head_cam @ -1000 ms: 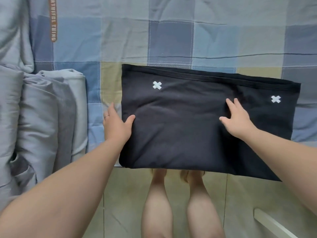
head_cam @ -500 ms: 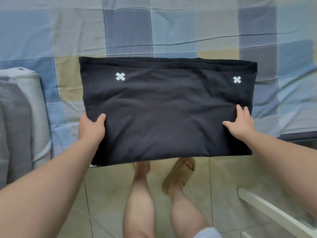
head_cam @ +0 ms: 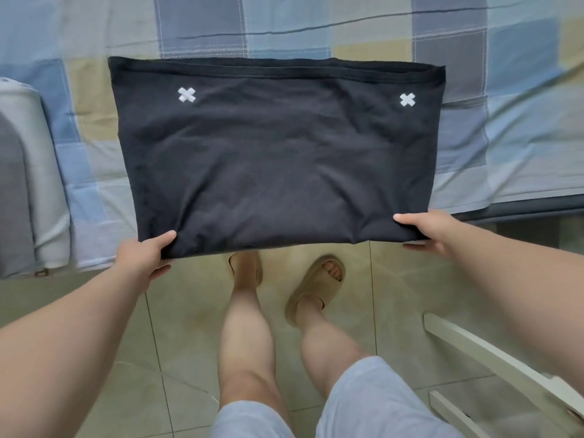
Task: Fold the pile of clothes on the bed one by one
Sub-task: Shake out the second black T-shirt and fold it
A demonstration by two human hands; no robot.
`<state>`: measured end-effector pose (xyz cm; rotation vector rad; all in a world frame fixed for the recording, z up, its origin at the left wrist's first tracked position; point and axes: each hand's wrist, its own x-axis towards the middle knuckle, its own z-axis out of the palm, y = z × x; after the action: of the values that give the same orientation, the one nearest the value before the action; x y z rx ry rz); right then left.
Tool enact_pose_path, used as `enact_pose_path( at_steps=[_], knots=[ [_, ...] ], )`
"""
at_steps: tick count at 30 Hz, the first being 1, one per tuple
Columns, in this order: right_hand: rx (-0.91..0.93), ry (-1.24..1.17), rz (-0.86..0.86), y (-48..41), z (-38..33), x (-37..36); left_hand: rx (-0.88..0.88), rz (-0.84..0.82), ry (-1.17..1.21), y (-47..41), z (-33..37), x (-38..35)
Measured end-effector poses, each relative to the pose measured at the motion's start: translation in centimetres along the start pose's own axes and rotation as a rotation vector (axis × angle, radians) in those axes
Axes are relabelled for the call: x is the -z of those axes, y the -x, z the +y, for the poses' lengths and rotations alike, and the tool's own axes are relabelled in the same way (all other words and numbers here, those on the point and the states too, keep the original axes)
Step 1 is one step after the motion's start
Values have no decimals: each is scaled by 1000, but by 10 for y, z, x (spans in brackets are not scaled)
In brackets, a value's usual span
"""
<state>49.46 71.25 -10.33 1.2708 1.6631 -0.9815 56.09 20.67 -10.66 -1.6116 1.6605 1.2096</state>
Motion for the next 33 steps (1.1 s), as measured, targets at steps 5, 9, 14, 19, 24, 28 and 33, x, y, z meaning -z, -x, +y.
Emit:
enact_pose_path(
  at_steps=[5,9,14,19,24,28,33],
  knots=[
    [33,-203,-6,41,1,6,75,-25,299,33,-2,10],
    [63,-228,39,91,-3,16,165,-49,441,80,2,25],
    [-25,-404,29,132,-30,28,226,-90,584,117,38,37],
    [-25,-720,39,152,-98,38,277,-124,761,121,116,47],
    [-126,-929,77,150,-149,34,292,-153,815,100,188,44],
    [-186,-1035,97,118,-179,24,220,-165,781,73,229,18],
    [-110,-991,110,57,-210,4,101,-164,660,38,242,-25]
  ],
)
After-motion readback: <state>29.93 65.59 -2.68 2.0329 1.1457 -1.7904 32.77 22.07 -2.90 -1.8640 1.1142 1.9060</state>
